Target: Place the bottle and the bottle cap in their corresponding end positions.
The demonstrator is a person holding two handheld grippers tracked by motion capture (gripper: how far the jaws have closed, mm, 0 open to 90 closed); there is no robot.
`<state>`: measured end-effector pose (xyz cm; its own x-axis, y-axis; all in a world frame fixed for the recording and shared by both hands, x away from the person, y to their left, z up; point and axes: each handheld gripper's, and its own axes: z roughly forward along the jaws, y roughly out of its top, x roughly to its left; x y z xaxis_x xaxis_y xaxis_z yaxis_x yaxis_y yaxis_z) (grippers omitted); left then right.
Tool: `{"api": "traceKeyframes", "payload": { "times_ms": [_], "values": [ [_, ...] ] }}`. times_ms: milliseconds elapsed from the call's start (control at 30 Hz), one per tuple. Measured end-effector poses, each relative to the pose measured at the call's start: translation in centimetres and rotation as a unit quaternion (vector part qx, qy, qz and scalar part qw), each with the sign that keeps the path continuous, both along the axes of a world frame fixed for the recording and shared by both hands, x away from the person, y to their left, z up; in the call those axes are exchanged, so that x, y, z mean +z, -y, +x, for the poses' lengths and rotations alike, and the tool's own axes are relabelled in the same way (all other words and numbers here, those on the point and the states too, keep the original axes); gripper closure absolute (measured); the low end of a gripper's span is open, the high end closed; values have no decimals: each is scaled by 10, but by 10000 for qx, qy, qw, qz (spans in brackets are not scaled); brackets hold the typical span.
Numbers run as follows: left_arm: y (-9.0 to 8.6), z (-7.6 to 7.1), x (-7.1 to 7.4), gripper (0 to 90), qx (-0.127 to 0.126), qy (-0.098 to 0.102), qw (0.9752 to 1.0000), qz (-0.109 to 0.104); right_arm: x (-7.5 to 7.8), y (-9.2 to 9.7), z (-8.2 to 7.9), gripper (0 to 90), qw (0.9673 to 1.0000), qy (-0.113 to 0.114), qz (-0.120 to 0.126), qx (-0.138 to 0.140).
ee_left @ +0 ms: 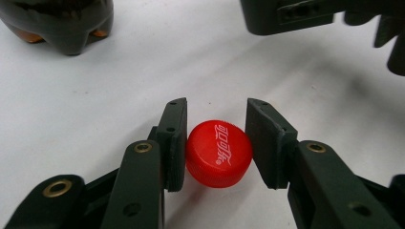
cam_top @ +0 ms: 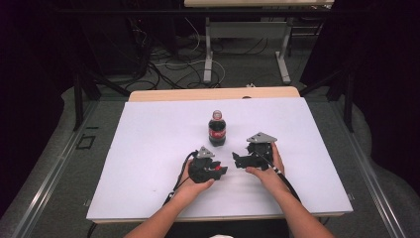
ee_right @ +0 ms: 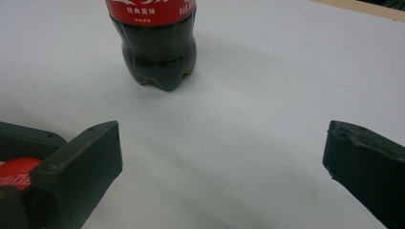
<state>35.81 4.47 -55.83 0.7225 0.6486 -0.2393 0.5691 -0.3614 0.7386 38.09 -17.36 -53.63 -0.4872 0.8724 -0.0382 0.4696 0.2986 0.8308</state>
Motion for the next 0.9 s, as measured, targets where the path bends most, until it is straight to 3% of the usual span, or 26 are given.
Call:
{"api": "traceKeyframes", "payload": {
  "times_ms": [200, 267, 300, 333, 367, 400, 600, 700, 733, 833, 900],
  "values": [
    [0, 3, -4, 592, 51, 30, 9998, 184, 1, 7, -7, 0, 10000, 26, 70, -58],
    [0, 2, -3, 532, 164, -65, 9998, 71, 2, 9, -9, 0, 9999, 24, 114, -65],
    [-2, 3, -1, 500, 109, -12, 9998, 148, 3, 10, -10, 0, 9999, 17, 103, -73],
    [-3, 3, -1, 464, 183, 54, 9998, 53, 4, 12, -11, 0, 9999, -4, 88, -57],
    [-6, 4, 1, 420, 129, 167, 9997, 88, 4, 13, -12, 0, 9999, 32, 94, -52],
    [-8, 3, 3, 383, 227, 147, 9996, -18, 6, 13, -14, 0, 9998, -12, 161, -92],
    [-32, 5, 17, 254, 355, 305, 9989, 52, 9, 20, -21, 0, 9998, 40, 182, -84],
    [-46, 6, 25, 249, 384, 540, 9977, -150, 11, 25, -26, 0, 9998, 18, 203, -86],
    [-50, 6, 28, 242, 382, 529, 9977, -206, 11, 27, -27, 0, 9998, 59, 160, -73],
    [-60, 5, 33, 230, 505, 634, 9966, -135, 12, 31, -30, 0, 9998, 34, 190, -72],
    [-68, 3, 36, 229, 537, 583, 9968, -112, 13, 34, -33, 0, 9998, 47, 185, -97]
  ]
}}
